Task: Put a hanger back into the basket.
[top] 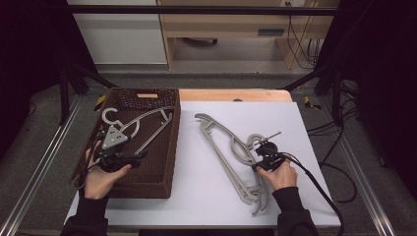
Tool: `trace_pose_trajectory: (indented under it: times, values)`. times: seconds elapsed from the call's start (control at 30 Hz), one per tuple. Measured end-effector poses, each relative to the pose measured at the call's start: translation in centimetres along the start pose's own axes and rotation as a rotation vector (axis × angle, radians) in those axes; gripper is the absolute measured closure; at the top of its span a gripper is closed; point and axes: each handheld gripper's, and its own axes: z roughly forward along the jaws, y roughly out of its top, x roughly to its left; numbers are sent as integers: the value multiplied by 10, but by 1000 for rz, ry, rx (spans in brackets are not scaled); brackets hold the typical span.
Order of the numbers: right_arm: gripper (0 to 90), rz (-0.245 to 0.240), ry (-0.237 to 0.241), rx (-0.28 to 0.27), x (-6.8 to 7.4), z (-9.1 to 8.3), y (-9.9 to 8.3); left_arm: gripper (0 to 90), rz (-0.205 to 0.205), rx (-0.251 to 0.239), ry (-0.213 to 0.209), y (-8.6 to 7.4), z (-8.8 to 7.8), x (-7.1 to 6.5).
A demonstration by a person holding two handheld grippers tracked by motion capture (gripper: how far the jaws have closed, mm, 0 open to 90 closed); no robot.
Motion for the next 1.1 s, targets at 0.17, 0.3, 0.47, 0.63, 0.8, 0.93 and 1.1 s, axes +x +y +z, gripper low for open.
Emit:
trace_pose_trajectory:
  times: [0.17, 0.3, 0.47, 0.63, 0.8, 0.93, 1.1]
  values:
    - [758, 7, 20, 4, -1, 1, 1, 272, 0, 1, -1, 0, 1, -1]
    - [772, 41, 31, 17, -3, 1, 3, 272, 2, 3, 0, 0, 1, -1]
    - [796, 87, 32, 21, -3, 2, 4, 272, -1, 2, -1, 0, 0, 0]
    - [822, 137, 6, 7, -5, 0, 4, 273, 0, 0, 0, 0, 0, 1]
    - [825, 147, -2, -3, -6, -4, 4, 273, -2, 0, 1, 0, -1, 1]
    - [826, 146, -8, -18, -7, -7, 4, 273, -1, 0, 0, 0, -1, 0]
    - [827, 151, -15, -42, -8, -14, 3, 274, -2, 1, 1, 0, -1, 1]
